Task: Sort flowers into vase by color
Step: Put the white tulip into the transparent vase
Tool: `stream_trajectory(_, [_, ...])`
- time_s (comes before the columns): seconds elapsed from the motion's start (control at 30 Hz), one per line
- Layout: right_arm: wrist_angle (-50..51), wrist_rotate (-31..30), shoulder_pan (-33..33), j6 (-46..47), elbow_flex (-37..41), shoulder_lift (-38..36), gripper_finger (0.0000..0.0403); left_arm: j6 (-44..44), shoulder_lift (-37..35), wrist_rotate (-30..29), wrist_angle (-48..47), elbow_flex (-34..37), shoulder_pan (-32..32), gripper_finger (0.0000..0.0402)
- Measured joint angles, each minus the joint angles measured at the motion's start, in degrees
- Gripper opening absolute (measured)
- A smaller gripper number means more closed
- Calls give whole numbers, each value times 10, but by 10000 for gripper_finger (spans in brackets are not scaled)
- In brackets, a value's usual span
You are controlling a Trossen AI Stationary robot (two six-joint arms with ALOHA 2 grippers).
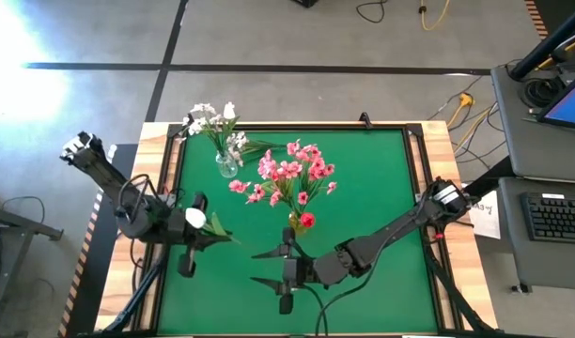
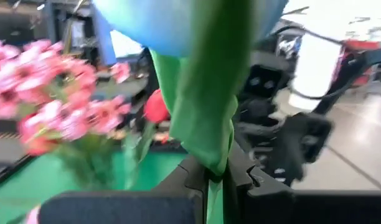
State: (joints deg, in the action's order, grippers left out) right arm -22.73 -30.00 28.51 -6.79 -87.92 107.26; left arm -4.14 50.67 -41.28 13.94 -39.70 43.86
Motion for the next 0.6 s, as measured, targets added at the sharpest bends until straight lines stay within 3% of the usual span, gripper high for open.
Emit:
stream_trajectory(0.37, [113,0,0,43,0,-29,238,-176,-82,-108,-308,-43,-1,1])
stream_trajectory(0.47, [156,1,0,55,0,-44,237,-255,-85,-156,-420,-67,-4,1])
stream_trajectory(0.6, [215,4,1,63,0,-64,236,-363,-82,-176,-556,-96,-21,1])
